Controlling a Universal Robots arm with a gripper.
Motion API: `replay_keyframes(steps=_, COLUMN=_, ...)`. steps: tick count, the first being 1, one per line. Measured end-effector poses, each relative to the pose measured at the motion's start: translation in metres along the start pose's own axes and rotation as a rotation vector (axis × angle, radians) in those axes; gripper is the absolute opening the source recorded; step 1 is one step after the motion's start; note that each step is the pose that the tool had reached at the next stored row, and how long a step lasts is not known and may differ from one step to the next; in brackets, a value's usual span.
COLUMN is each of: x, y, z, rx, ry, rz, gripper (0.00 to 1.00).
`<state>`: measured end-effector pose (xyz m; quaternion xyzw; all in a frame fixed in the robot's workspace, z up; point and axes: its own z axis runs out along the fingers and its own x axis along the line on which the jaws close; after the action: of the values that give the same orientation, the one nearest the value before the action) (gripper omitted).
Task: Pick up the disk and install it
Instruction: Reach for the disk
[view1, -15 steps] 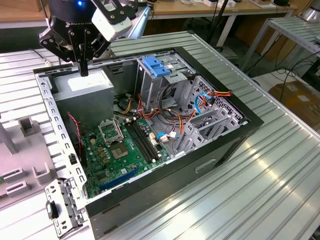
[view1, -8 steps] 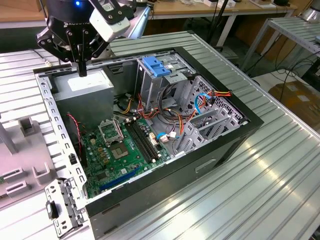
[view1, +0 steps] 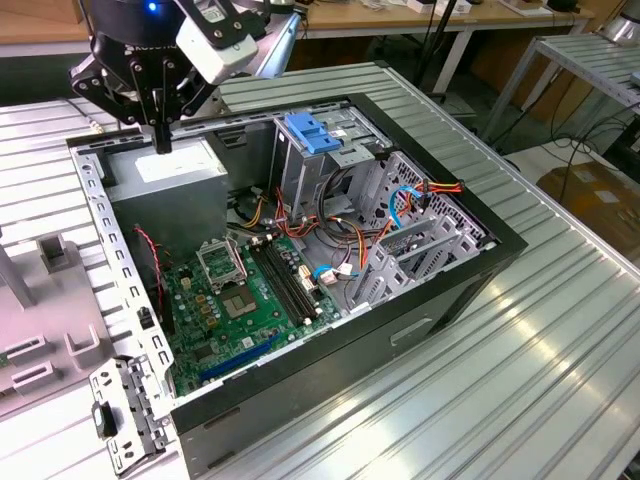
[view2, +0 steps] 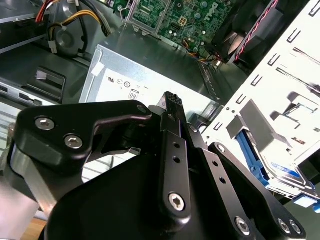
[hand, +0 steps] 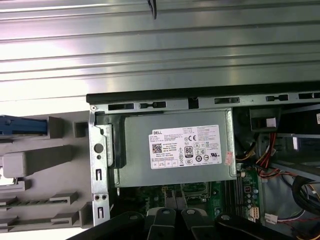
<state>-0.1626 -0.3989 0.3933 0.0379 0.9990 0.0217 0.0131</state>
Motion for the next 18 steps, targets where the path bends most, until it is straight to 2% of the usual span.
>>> replay_keyframes(steps=18, x=0.0055, y=-0.0004, z=-0.0002, rx=0.0, ry=0.0, rz=0.0, gripper=0.11)
